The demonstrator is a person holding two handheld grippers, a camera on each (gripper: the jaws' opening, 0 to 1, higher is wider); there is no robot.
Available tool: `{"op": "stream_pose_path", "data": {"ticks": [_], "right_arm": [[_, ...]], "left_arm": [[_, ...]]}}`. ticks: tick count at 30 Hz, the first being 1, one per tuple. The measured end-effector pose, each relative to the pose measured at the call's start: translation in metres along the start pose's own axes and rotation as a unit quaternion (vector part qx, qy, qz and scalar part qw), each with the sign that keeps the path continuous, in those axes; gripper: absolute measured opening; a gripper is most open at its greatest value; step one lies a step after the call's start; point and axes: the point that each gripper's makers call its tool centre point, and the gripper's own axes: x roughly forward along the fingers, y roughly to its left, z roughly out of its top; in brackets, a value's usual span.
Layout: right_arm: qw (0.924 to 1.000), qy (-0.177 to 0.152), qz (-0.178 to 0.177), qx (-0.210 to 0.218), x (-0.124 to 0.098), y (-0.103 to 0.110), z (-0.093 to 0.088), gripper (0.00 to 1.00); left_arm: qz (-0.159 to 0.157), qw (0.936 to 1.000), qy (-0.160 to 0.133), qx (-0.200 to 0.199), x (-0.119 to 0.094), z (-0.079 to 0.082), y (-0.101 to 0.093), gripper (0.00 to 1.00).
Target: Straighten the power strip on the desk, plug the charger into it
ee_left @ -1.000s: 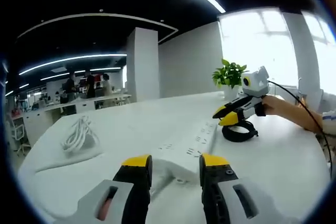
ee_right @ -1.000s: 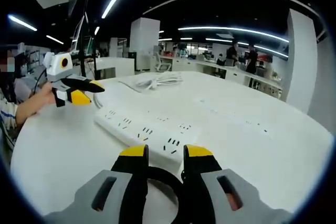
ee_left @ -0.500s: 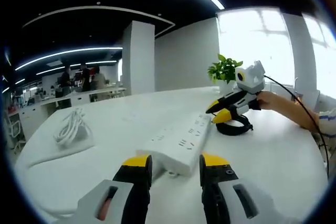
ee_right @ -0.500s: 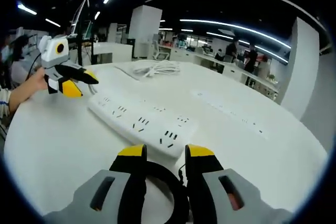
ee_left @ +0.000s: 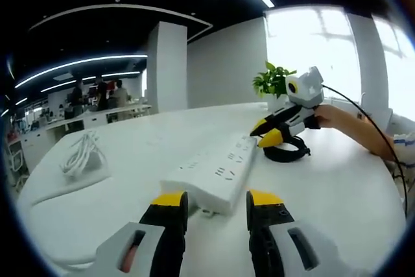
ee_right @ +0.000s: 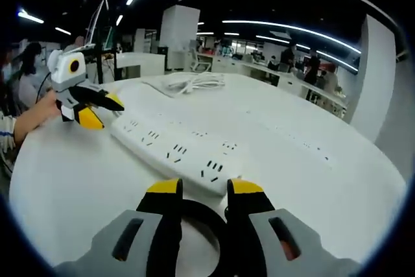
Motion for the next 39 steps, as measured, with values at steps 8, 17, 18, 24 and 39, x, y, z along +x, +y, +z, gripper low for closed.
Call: {"op": "stream_pose_path", "data": {"ticks": [8, 17, 18, 24, 39], "right_arm": [[1.0000, 0.005, -0.001, -0.008, 0.001, -0.003, 0.001, 0.28], [0.9998, 0.018, -0.008, -0.005, -0.002, -0.009, -0.001, 0.29], [0.9998, 0.017, -0.006, -0.006, -0.002, -0.008, -0.001, 0.29], [0.9998, 0.021, -0.002, -0.007, 0.000, -0.009, -0.002, 0.30], [0.9999, 0.004, 0.000, 0.013, 0.007, -0.003, -0.002, 0.32]], "left_arm": [[-0.001, 1.0000, 0.007, 0.004, 0.003, -0.003, -0.001, 0.37], [-0.005, 0.9999, 0.009, 0.006, 0.006, -0.004, -0.004, 0.36], [-0.006, 0.9999, 0.010, 0.007, 0.007, -0.004, -0.005, 0.36], [-0.007, 0.9999, 0.013, 0.009, 0.010, -0.006, -0.006, 0.36], [0.001, 0.9999, 0.013, 0.006, 0.008, -0.007, -0.001, 0.34]]}}
